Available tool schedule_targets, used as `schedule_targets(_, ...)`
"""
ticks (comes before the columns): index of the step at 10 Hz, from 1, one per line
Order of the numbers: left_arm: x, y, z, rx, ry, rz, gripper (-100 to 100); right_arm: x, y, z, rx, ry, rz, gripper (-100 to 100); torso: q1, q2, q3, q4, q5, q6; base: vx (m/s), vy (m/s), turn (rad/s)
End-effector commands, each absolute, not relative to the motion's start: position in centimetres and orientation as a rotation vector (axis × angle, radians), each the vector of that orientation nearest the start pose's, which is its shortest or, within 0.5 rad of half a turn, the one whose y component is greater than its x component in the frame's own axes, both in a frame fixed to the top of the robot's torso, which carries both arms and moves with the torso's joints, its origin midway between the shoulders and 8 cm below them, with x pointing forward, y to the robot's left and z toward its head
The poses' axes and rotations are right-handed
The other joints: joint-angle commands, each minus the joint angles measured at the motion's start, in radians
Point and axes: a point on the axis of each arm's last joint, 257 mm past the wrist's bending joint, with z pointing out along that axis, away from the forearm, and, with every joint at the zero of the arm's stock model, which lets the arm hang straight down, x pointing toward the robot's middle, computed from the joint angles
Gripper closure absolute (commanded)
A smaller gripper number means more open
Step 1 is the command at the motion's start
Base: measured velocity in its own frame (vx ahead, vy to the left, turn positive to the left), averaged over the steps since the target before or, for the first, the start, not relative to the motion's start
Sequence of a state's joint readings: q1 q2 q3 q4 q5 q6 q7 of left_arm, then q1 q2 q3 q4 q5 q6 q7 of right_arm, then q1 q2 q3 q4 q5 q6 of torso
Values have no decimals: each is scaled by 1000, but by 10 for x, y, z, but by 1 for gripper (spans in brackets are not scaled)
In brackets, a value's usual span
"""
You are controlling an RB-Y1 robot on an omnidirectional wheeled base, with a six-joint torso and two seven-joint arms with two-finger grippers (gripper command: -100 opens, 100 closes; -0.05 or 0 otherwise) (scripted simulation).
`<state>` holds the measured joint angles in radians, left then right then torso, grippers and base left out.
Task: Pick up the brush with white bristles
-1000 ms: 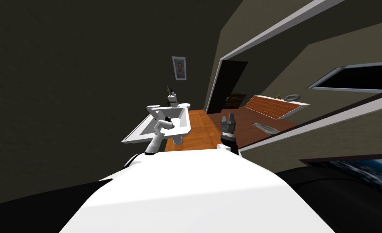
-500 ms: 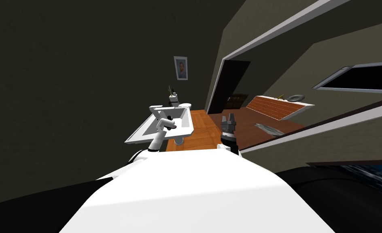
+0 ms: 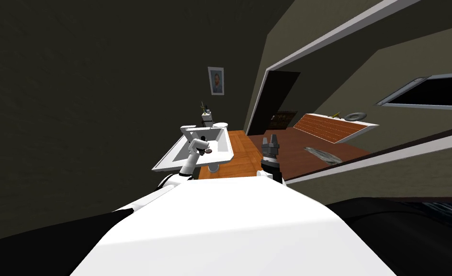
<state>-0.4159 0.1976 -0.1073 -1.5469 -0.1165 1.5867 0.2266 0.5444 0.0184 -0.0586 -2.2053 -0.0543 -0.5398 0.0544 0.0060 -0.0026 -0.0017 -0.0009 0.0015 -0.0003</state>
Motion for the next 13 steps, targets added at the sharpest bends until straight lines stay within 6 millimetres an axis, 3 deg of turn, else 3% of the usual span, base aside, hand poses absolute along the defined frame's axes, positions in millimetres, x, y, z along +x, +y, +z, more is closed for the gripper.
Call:
schedule_targets(1, 473, 264, -331, -1942, 1869, -62, -100, 340, -316, -15, 736, 622, 1189, 0, 0, 0, 0, 0, 0, 0, 44, 96, 28)
schedule_targets(2, 468, 250, -335, -1962, 1899, -33, -100, 340, -316, -15, 736, 622, 1189, 0, 0, 0, 0, 0, 0, 0, 92, 134, 31)
schedule_targets(3, 466, 251, -336, -1966, 1901, -25, -100, 340, -316, -15, 736, 623, 1189, 0, 2, -3, -1, 0, 0, 0, 88, 104, 2)
schedule_targets(9, 418, 159, -368, -2049, 2115, 64, -100, 340, -316, -15, 736, 623, 1189, 0, 0, -7, -4, -2, 0, 0, 129, 110, -1)
schedule_targets(10, 411, 151, -374, -2059, 2138, 74, -100, 340, -316, -15, 736, 623, 1189, 0, -2, -6, -3, -1, 0, 0, 120, 28, -15)
schedule_targets(11, 415, 156, -372, -2053, 2120, 68, -100, 340, -316, -15, 736, 622, 1189, 0, -4, -5, -3, -1, -1, 0, 52, 9, -4)
schedule_targets(12, 414, 155, -372, -2054, 2123, 70, 0, 340, -316, -15, 736, 622, 1189, 0, -5, -2, -1, -1, -1, 0, 10, 2, 2)
schedule_targets(13, 415, 158, -382, -2052, 2122, 68, -100, 340, -316, -15, 736, 622, 1189, 0, -6, 1, 0, 0, -1, 0, 9, -4, 6)
